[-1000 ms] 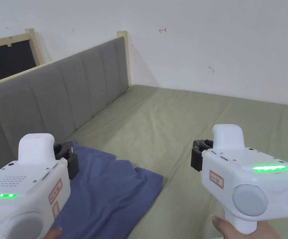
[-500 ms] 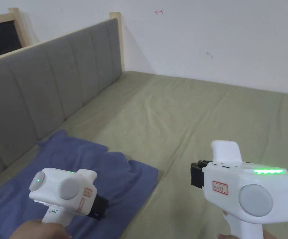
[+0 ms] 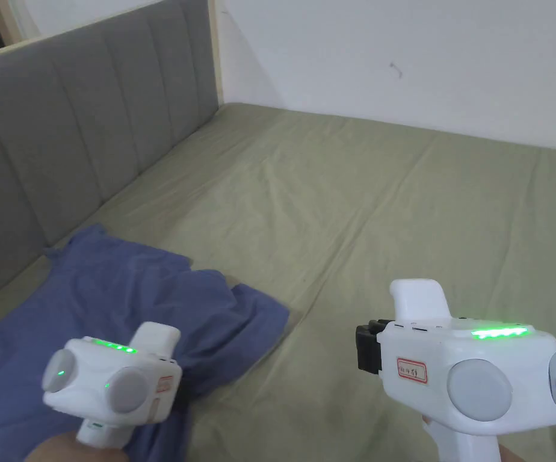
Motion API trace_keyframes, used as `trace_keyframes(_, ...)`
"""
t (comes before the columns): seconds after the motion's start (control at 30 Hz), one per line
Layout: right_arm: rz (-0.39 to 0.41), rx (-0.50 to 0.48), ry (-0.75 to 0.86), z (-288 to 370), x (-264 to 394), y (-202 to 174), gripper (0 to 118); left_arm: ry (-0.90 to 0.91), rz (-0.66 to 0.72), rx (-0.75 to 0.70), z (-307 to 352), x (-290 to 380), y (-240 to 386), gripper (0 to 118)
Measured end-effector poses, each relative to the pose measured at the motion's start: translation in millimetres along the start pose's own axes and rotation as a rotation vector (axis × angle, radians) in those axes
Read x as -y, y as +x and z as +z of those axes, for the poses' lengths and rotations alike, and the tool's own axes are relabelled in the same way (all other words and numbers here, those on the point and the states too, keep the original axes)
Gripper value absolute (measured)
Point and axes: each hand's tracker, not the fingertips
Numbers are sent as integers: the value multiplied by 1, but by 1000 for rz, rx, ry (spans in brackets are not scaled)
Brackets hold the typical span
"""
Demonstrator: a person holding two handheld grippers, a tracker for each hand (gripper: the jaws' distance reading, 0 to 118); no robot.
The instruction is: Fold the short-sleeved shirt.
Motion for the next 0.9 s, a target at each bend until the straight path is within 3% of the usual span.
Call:
trace_keyframes(0.03, 6, -3, -2, 1, 1, 0, 1, 21, 3, -72, 12, 4, -9, 7)
trace_keyframes(0.1, 21, -4, 1, 6, 1, 1, 1, 91, 118, 68, 46, 5, -32, 7)
trace_keyframes(0.13, 24, -2, 5, 9, 1, 2, 1, 123, 147, 69, 63, 3, -36, 7)
trace_keyframes(0.23, 0, -13, 34, 26, -3, 8, 1, 281, 42, -65, 126, -12, -41, 7)
trace_keyframes(0.33, -38, -8, 91, 50, -6, 18, 1, 400, 2, -45, 182, -47, -26, 7)
trace_keyframes(0.47, -72, 32, 182, 99, -6, 38, 1, 562, -10, 161, 240, -95, 19, 7)
trace_keyframes(0.63, -144, 120, 291, 176, 10, 81, 1, 621, -123, 414, 270, -130, 119, 7)
trace_keyframes(0.73, -187, 301, 345, 225, 27, 109, 1, 609, -164, 595, 268, -141, 189, 7)
trace_keyframes(0.9, -247, 446, 382, 286, 59, 164, 1, 479, -265, 812, 240, -145, 313, 7)
